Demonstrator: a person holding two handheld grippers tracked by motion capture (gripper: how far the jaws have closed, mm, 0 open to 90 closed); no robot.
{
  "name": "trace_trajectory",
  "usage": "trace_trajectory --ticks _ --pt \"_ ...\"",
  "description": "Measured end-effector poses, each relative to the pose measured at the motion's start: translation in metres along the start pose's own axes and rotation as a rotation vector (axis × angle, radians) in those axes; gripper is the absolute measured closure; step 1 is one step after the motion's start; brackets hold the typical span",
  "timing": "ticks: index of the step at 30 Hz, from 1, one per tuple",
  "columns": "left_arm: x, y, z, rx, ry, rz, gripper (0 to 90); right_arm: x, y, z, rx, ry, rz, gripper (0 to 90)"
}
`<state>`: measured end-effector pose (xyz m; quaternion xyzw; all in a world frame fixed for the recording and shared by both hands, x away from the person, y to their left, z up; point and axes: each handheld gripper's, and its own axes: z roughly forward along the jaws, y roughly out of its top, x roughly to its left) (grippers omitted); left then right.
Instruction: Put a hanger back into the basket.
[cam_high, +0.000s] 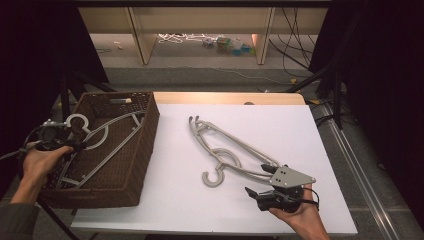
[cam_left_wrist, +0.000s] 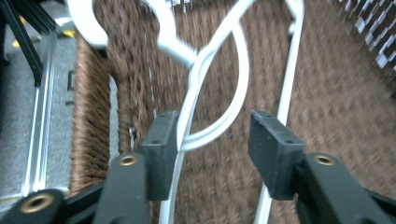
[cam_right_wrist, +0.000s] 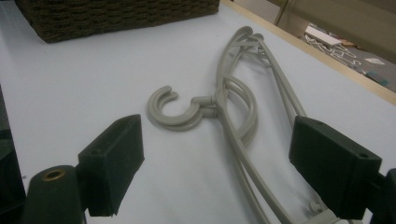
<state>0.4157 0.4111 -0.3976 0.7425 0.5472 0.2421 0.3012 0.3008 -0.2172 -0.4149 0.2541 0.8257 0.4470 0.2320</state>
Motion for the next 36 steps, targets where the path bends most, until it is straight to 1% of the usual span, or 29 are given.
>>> trace_trajectory --ticks 1,2,3,4,5,6,7,8,10,11,12,13,14,16,17,19,20,21,22,23,24,25,27,28,29,31,32,34,36 --pt "-0.005 0.001 -0.005 -0.013 -0.012 -0.044 46.9 0.0 0.0 0.0 -0.002 0.0 0.002 18.7" --pt "-0.006 0.003 -0.008 -0.042 -0.039 -0.031 44.8 0.0 0.0 -0.001 0.004 0.004 0.003 18.7" --pt "-0.013 0.004 -0.013 -0.058 -0.043 -0.063 43.0 0.0 0.0 -0.001 0.004 0.004 0.003 18.7" --pt "-0.02 0.005 -0.019 -0.068 -0.045 -0.079 41.3 0.0 0.0 0.0 -0.001 -0.001 0.002 18.7" --pt "-0.026 0.006 -0.024 -0.082 -0.059 -0.076 39.7 0.0 0.0 0.0 0.001 -0.003 0.002 18.7" --pt "-0.034 0.008 -0.03 -0.113 -0.083 -0.071 38.1 0.0 0.0 0.001 0.002 -0.004 0.003 18.7" --pt "-0.039 0.009 -0.035 -0.134 -0.104 -0.085 36.4 0.0 0.0 0.001 0.0 -0.003 0.005 18.7" --pt "-0.047 0.01 -0.041 -0.165 -0.147 -0.101 35.5 0.0 -0.001 0.001 0.001 -0.004 0.007 18.7" --pt "-0.061 0.011 -0.051 -0.215 -0.206 -0.131 30.4 -0.001 -0.001 0.0 0.006 -0.001 0.008 18.7" --pt "-0.067 0.011 -0.054 -0.229 -0.228 -0.129 29.9 0.0 -0.001 0.001 0.007 -0.002 0.007 18.7" --pt "-0.077 0.012 -0.059 -0.248 -0.25 -0.108 30.4 0.0 -0.001 0.001 0.008 -0.003 0.007 18.7" --pt "-0.084 0.012 -0.062 -0.254 -0.258 -0.11 29.8 0.0 -0.002 0.002 0.0 -0.01 0.009 18.7" --pt "-0.092 0.012 -0.064 -0.269 -0.279 -0.094 29.3 0.0 -0.002 0.002 -0.001 -0.012 0.012 18.7" --pt "-0.106 0.014 -0.066 -0.308 -0.338 -0.063 27.9 -0.001 -0.002 0.002 -0.001 -0.009 0.013 18.7" --pt "-0.114 0.014 -0.067 -0.32 -0.358 -0.074 26.8 -0.002 -0.002 0.002 0.003 -0.009 0.017 18.6" --pt "-0.129 0.013 -0.07 -0.325 -0.372 -0.036 25.8 -0.002 -0.003 0.001 -0.001 -0.011 0.021 18.4" --pt "-0.136 0.014 -0.069 -0.359 -0.407 0.008 25.0 -0.003 -0.003 0.001 -0.005 -0.011 0.022 18.4" --pt "-0.143 0.013 -0.069 -0.374 -0.431 -0.017 24.8 -0.003 -0.003 0.001 -0.009 -0.012 0.026 18.4" --pt "-0.154 0.011 -0.07 -0.39 -0.462 -0.055 24.5 -0.003 -0.003 0.001 -0.012 -0.012 0.03 18.3" --pt "-0.163 0.007 -0.071 -0.36 -0.481 -0.093 23.7 -0.003 -0.004 0.002 -0.016 -0.012 0.033 18.2" --pt "-0.17 0.006 -0.069 -0.354 -0.492 -0.084 22.3 -0.004 -0.005 0.002 -0.021 -0.012 0.036 18.0" --pt "-0.178 0.004 -0.066 -0.379 -0.507 -0.088 21.1 -0.004 -0.005 0.002 -0.018 -0.009 0.05 18.0" --pt "-0.189 -0.001 -0.061 -0.385 -0.532 -0.082 20.2 -0.006 -0.007 0.003 -0.041 -0.02 0.049 17.8" --pt "-0.194 -0.003 -0.058 -0.379 -0.538 -0.071 19.4 -0.006 -0.008 0.002 -0.04 -0.018 0.059 17.6" --pt "-0.198 -0.006 -0.055 -0.388 -0.551 -0.078 18.5 -0.006 -0.008 0.002 -0.045 -0.011 0.075 17.5" --pt "-0.206 -0.011 -0.049 -0.405 -0.559 -0.074 18.1 -0.007 -0.009 0.003 -0.061 -0.008 0.08 17.4" --pt "-0.208 -0.012 -0.047 -0.413 -0.56 -0.06 18.0 -0.007 -0.009 0.002 -0.059 -0.012 0.087 17.4" --pt "-0.214 -0.014 -0.043 -0.429 -0.58 -0.039 17.8 -0.009 -0.009 0.003 -0.069 -0.014 0.09 16.7" --pt "-0.219 -0.016 -0.039 -0.454 -0.58 -0.024 17.7 -0.008 -0.01 0.004 -0.067 -0.007 0.099 16.1"
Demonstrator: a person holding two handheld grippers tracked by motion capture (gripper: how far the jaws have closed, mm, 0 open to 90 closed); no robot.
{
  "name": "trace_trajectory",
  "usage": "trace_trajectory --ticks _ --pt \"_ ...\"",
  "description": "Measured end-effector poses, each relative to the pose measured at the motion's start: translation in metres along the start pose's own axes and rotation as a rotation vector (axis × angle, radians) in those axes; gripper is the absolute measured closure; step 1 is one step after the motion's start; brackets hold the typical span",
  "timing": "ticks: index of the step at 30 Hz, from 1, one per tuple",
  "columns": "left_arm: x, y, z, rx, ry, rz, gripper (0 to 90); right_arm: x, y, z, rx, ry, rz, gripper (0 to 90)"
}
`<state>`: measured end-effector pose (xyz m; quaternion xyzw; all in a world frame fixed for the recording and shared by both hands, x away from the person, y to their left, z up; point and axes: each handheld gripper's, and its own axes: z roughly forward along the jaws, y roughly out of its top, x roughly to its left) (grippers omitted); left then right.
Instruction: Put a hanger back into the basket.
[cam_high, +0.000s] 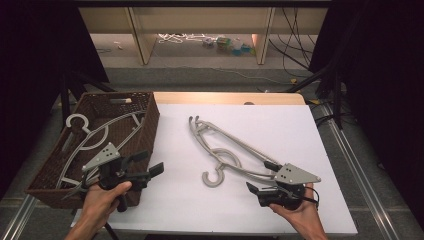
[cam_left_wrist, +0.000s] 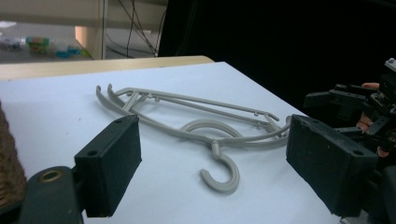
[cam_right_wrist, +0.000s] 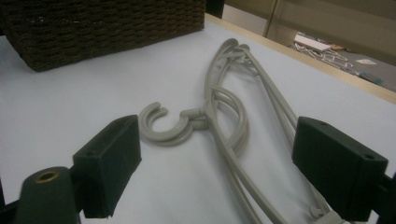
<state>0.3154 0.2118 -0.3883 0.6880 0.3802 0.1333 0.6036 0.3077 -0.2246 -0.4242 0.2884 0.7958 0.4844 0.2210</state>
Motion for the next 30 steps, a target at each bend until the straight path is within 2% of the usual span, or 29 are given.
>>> trace_trajectory --ticks 7,8,9,10,11,12,13,14,15,17,18,19,21,22,23,24,25,26,29,30 --pt "-0.006 -0.015 0.008 -0.002 -0.001 0.073 17.8 -0.001 -0.001 -0.002 -0.02 -0.013 0.017 15.9" --pt "-0.006 -0.017 0.009 0.0 0.006 0.112 17.7 -0.002 -0.001 -0.003 -0.032 -0.021 0.005 15.9" --pt "-0.006 -0.02 0.009 0.001 0.031 0.152 17.8 -0.002 -0.001 -0.002 -0.037 -0.024 0.006 15.9" --pt "-0.006 -0.023 0.01 0.005 0.045 0.174 18.0 -0.001 -0.002 -0.003 -0.029 -0.018 0.019 15.9" --pt "-0.006 -0.027 0.012 0.0 0.027 0.145 18.1 -0.001 -0.002 -0.004 -0.025 -0.019 0.022 15.9" --pt "-0.006 -0.03 0.013 0.0 0.008 0.139 18.1 0.0 -0.002 -0.004 -0.03 -0.022 0.024 15.9" --pt "-0.008 -0.031 0.014 0.005 0.008 0.138 18.1 -0.001 -0.002 -0.005 -0.031 -0.026 0.001 15.9" --pt "-0.009 -0.032 0.014 0.018 0.012 0.17 18.1 0.0 -0.002 -0.005 -0.03 -0.023 0.004 15.9" --pt "-0.012 -0.033 0.014 0.031 0.011 0.172 18.1 0.0 -0.002 -0.005 -0.026 -0.021 0.011 15.8" --pt "-0.016 -0.036 0.014 0.033 0.005 0.148 17.2 -0.001 -0.003 -0.004 -0.032 -0.021 0.002 15.9" --pt "-0.016 -0.036 0.014 0.035 -0.007 0.175 17.3 0.0 -0.003 -0.002 -0.021 -0.012 0.012 15.9" --pt "-0.017 -0.038 0.013 0.037 -0.005 0.167 17.2 -0.001 -0.003 -0.001 -0.016 -0.016 0.007 15.9" --pt "-0.016 -0.039 0.013 0.036 0.0 0.18 17.3 -0.001 -0.005 0.003 -0.014 -0.016 0.004 15.9" --pt "-0.017 -0.04 0.012 0.028 0.01 0.167 17.2 0.0 -0.005 0.003 -0.003 -0.004 0.01 15.9" --pt "-0.015 -0.041 0.012 0.02 0.017 0.186 17.3 -0.001 -0.005 0.005 -0.004 -0.01 -0.001 15.8" --pt "-0.016 -0.043 0.011 0.015 0.031 0.173 17.4 -0.001 -0.005 0.007 0.003 -0.009 -0.006 15.9" --pt "-0.015 -0.044 0.012 0.005 0.032 0.184 17.5 -0.001 -0.005 0.01 0.014 -0.014 -0.008 15.9" --pt "-0.015 -0.045 0.011 0.014 0.045 0.185 17.5 -0.001 -0.005 0.012 0.022 -0.015 -0.009 15.9" --pt "-0.016 -0.049 0.012 0.012 0.036 0.171 17.6 -0.003 -0.002 0.024 0.046 -0.007 -0.023 15.9" --pt "-0.017 -0.049 0.011 0.024 0.045 0.171 17.6 -0.004 -0.001 0.026 0.054 -0.01 -0.025 15.9"
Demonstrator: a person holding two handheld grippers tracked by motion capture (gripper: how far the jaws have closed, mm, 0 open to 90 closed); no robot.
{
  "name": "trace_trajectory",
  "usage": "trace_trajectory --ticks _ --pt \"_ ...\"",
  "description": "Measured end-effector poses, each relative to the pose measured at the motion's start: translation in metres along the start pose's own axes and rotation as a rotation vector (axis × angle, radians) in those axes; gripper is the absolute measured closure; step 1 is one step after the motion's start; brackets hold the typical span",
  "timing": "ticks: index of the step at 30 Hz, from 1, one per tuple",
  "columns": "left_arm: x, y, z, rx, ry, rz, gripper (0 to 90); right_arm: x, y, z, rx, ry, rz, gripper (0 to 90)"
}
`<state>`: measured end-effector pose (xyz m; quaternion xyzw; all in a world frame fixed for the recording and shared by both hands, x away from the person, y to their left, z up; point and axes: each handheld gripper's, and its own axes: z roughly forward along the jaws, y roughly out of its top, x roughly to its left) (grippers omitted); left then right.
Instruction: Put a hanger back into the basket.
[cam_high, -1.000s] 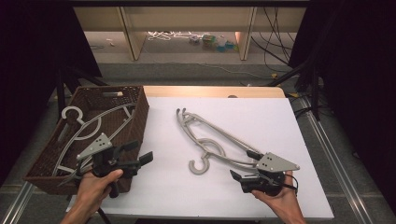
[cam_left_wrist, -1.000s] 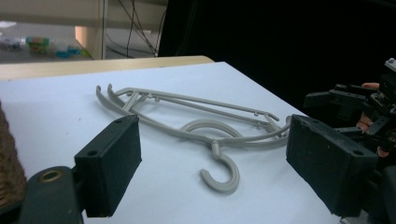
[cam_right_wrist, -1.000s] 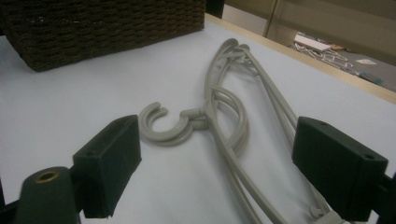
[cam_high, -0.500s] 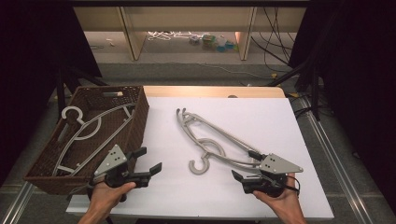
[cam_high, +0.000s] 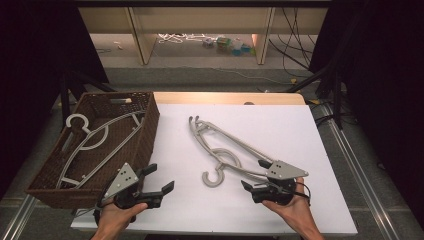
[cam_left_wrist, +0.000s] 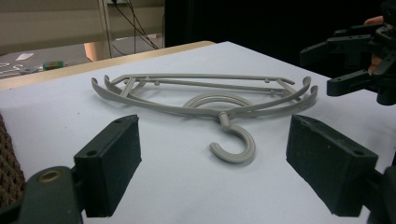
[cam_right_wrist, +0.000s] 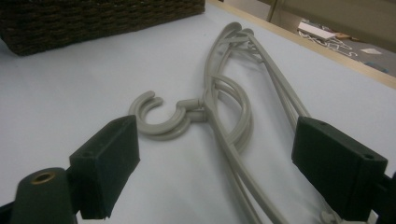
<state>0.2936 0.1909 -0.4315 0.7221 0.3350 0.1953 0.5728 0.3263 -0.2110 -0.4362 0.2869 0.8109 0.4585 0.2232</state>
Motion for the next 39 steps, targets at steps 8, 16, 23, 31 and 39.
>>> trace_trajectory --ticks 8,16,23,31,39 --pt "0.002 -0.001 0.0 -0.006 -0.005 0.02 18.0 -0.012 0.007 0.032 0.123 -0.009 -0.055 19.8" --pt "0.001 -0.002 0.001 0.006 -0.012 0.004 18.1 -0.021 0.002 0.058 0.294 0.006 -0.071 29.5" --pt "0.001 -0.002 0.002 0.006 -0.019 -0.001 18.2 -0.028 -0.003 0.075 0.347 0.042 -0.097 51.3" --pt "0.003 -0.002 0.001 0.01 -0.02 0.003 18.7 -0.031 -0.005 0.083 0.403 0.086 -0.116 67.7" --pt "0.001 -0.003 0.001 0.018 -0.028 -0.007 21.9 -0.033 0.001 0.081 0.41 0.168 -0.233 80.8"
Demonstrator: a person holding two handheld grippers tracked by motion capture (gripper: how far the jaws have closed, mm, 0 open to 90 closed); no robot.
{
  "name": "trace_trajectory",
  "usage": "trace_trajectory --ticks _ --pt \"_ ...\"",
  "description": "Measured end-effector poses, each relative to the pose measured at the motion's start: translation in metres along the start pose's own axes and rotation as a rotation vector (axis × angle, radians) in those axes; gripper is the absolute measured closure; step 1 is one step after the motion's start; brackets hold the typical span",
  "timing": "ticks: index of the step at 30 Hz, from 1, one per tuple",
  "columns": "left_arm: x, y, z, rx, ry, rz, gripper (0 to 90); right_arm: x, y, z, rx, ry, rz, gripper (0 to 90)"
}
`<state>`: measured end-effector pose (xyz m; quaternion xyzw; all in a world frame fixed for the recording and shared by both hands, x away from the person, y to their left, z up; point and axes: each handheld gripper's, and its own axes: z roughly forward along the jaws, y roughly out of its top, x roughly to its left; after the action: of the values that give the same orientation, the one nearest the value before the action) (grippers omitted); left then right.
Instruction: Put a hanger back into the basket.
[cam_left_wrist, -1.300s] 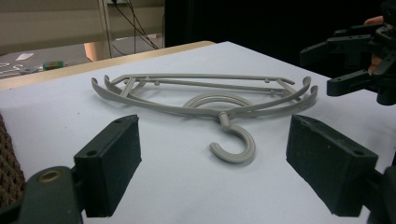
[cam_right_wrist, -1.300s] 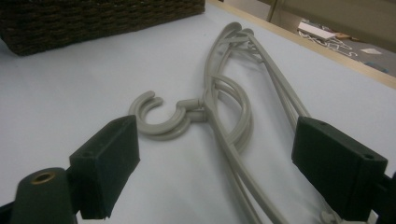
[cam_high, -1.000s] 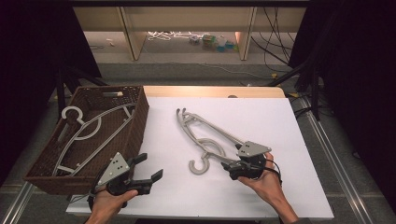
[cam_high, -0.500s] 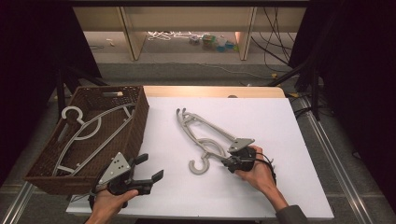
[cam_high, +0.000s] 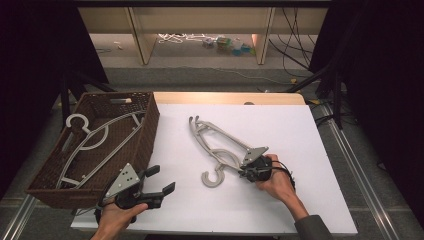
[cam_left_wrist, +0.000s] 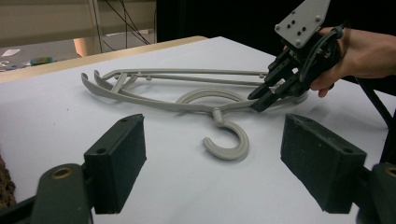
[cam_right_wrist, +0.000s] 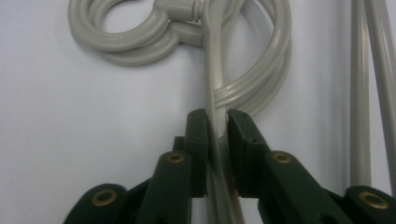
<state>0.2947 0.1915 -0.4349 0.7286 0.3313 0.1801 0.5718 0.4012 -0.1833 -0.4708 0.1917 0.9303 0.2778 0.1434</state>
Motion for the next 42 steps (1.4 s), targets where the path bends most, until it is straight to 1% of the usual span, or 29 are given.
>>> trace_trajectory --ticks 1,3,4,5,6,9,10,12,13,14,15,16,17,18,20,22,23,24,25,26,27,28,29,31,33,34,37,40,42 --pt "0.002 0.0 0.0 0.002 -0.001 0.016 21.9 0.0 0.0 0.0 0.002 -0.006 -0.016 81.0" --pt "0.002 0.0 0.0 0.001 0.004 -0.005 21.8 0.001 0.002 -0.001 0.013 -0.006 -0.041 81.1" --pt "0.002 0.0 0.0 0.001 0.007 -0.003 21.9 0.002 0.002 -0.001 0.017 -0.012 -0.063 81.1" --pt "0.002 0.0 0.0 0.002 0.009 -0.003 22.0 0.002 0.003 -0.002 0.025 -0.015 -0.068 81.2" --pt "0.003 0.0 -0.001 0.003 0.007 0.018 22.0 0.002 0.004 -0.004 0.034 -0.021 -0.091 81.2" --pt "0.004 0.0 0.0 0.002 0.006 0.018 23.0 0.002 0.007 -0.009 0.03 -0.024 -0.105 81.4" --pt "0.004 0.0 0.0 -0.001 0.0 0.029 23.6 0.002 0.008 -0.013 0.033 -0.022 -0.115 81.5" --pt "0.002 0.0 0.001 0.008 0.004 0.017 24.4 0.001 0.01 -0.019 0.024 -0.029 -0.124 82.4" --pt "0.003 0.0 0.001 0.009 0.004 0.037 24.4 0.0 0.011 -0.021 0.019 -0.036 -0.142 82.5" --pt "0.002 0.0 0.001 0.009 0.002 0.035 24.4 0.0 0.012 -0.024 0.017 -0.027 -0.156 82.5" --pt "0.002 0.0 0.001 0.011 0.004 0.035 24.4 0.0 0.013 -0.026 0.022 -0.018 -0.163 82.5" --pt "0.001 -0.001 0.001 0.016 0.006 0.036 24.4 0.001 0.013 -0.027 0.028 -0.029 -0.185 82.5" --pt "0.001 -0.001 0.001 0.019 0.006 0.042 24.4 0.002 0.014 -0.028 0.026 -0.032 -0.187 82.5" --pt "0.001 -0.001 0.001 0.02 0.006 0.041 24.4 0.003 0.015 -0.028 0.029 -0.03 -0.196 82.6" --pt "0.001 -0.001 0.001 0.02 0.006 0.035 24.5 0.004 0.016 -0.029 0.025 -0.03 -0.199 82.6" --pt "0.002 -0.001 0.003 0.01 -0.009 0.057 25.3 0.005 0.017 -0.031 0.02 -0.028 -0.21 82.6" --pt "0.0 -0.001 0.003 0.019 -0.008 0.058 26.2 0.005 0.017 -0.033 0.016 -0.028 -0.211 82.6" --pt "0.002 -0.001 0.003 0.02 -0.014 0.084 27.3 0.005 0.018 -0.036 0.017 -0.029 -0.216 82.6" --pt "0.001 -0.001 0.005 0.022 -0.017 0.094 27.5 0.006 0.019 -0.038 0.01 -0.032 -0.21 82.6" --pt "0.001 -0.001 0.005 0.034 -0.009 0.103 27.5 0.008 0.02 -0.041 -0.006 -0.038 -0.218 82.7" --pt "0.001 -0.001 0.006 0.036 -0.003 0.126 27.5 0.008 0.021 -0.044 -0.011 -0.037 -0.224 82.7" --pt "0.001 -0.001 0.007 0.045 0.004 0.138 27.6 0.01 0.022 -0.048 -0.024 -0.029 -0.227 82.7" --pt "0.0 -0.001 0.009 0.04 0.008 0.143 27.7 0.011 0.022 -0.05 -0.031 -0.019 -0.226 82.7" --pt "-0.001 -0.001 0.011 0.055 0.021 0.2 27.7 0.013 0.022 -0.056 -0.053 -0.006 -0.221 82.7" --pt "-0.004 0.0 0.015 0.059 0.017 0.227 28.0 0.018 0.022 -0.062 -0.057 0.004 -0.225 82.7" --pt "-0.005 0.001 0.016 0.068 0.021 0.238 28.0 0.02 0.022 -0.063 -0.059 0.008 -0.23 82.7" --pt "-0.006 0.0 0.022 0.101 0.039 0.288 27.6 0.026 0.022 -0.069 -0.072 0.002 -0.25 82.7" --pt "-0.006 0.001 0.027 0.107 0.049 0.315 28.6 0.03 0.023 -0.076 -0.083 0.002 -0.266 82.7" --pt "-0.006 0.004 0.031 0.086 0.05 0.306 29.0 0.034 0.022 -0.079 -0.086 0.016 -0.264 82.8"
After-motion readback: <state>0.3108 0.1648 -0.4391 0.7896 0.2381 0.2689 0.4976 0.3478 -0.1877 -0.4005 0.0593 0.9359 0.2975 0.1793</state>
